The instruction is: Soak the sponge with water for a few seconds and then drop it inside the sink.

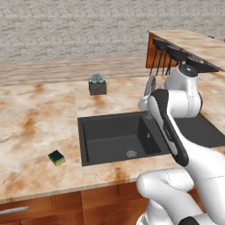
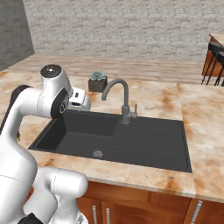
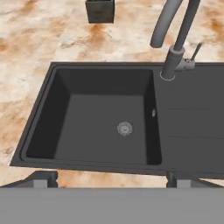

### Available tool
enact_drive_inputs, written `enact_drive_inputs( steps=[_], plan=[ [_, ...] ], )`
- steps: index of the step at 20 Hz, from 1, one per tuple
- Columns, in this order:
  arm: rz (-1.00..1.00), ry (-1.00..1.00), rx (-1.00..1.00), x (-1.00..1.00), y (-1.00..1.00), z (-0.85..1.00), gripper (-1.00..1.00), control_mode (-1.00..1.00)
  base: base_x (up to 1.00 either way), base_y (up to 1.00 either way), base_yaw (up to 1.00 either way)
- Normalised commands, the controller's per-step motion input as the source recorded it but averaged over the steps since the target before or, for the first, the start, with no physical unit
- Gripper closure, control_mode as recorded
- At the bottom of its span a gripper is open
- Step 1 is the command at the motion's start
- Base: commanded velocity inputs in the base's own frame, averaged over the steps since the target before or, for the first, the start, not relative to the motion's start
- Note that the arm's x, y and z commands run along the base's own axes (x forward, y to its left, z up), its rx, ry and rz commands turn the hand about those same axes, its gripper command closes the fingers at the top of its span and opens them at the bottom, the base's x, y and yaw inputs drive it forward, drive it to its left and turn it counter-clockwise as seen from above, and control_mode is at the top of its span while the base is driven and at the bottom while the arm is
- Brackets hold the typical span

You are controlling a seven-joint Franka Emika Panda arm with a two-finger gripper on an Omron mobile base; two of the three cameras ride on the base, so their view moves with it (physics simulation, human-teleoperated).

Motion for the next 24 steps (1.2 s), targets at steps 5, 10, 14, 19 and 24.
enact_drive_inputs(
  steps=[5,10,14,19,24],
  plan=[
    [0.00,-0.18,0.02,-0.16,-0.09,0.00,-1.00,-1.00,0.00,0.00,0.00],
    [0.00,-0.17,0.03,-0.20,-0.22,0.04,-1.00,-1.00,0.00,0.00,0.00],
    [0.00,-0.16,0.04,-0.08,-0.42,0.00,-1.00,-1.00,0.00,0.00,0.00],
    [0.01,-0.16,0.04,-0.10,-0.42,0.00,-1.00,-1.00,0.00,0.00,0.00],
    [0.04,-0.13,0.01,-0.24,-0.34,0.00,-1.00,-1.00,0.00,0.00,0.00]
  ],
)
